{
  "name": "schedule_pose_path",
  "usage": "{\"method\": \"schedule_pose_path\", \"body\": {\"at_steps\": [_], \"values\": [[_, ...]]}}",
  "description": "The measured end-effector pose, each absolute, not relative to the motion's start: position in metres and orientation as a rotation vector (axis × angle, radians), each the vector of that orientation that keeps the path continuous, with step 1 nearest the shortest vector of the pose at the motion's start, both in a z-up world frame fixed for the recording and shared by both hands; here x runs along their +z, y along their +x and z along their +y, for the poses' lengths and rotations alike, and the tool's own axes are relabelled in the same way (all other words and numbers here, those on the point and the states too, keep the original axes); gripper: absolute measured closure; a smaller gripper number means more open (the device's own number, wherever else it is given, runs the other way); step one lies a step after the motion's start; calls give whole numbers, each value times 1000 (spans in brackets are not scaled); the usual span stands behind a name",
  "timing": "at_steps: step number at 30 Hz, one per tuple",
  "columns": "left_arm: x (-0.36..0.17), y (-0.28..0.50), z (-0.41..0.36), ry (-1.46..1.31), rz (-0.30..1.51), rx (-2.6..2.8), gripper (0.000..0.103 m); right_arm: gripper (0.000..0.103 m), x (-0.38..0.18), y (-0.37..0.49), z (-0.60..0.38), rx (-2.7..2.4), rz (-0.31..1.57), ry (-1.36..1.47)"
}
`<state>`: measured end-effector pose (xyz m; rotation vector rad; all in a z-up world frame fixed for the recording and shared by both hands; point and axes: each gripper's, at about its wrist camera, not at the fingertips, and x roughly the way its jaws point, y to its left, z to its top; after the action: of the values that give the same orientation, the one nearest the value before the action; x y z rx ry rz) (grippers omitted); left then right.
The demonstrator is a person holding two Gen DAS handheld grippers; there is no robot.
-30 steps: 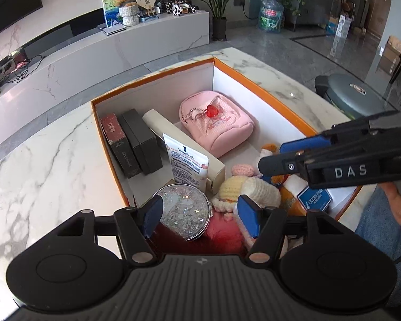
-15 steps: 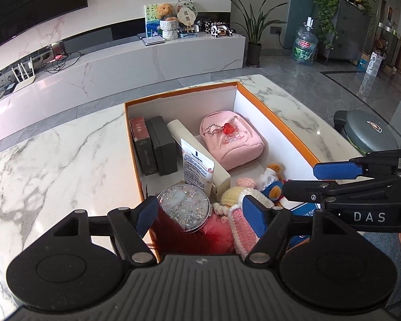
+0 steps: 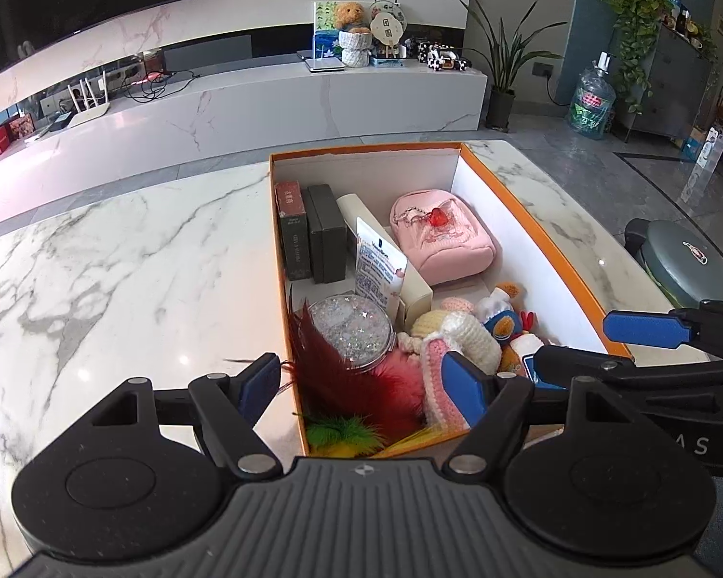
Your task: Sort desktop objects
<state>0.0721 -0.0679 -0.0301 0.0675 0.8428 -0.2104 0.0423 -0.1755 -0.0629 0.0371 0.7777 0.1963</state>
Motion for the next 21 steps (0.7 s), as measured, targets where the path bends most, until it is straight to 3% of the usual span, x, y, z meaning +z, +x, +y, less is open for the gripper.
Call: {"method": "schedule_pose_path", "body": {"at_steps": [21], "values": [[-26,49,-67,94,837,-174,17,39,-63,20,-168,177,786,17]]}}
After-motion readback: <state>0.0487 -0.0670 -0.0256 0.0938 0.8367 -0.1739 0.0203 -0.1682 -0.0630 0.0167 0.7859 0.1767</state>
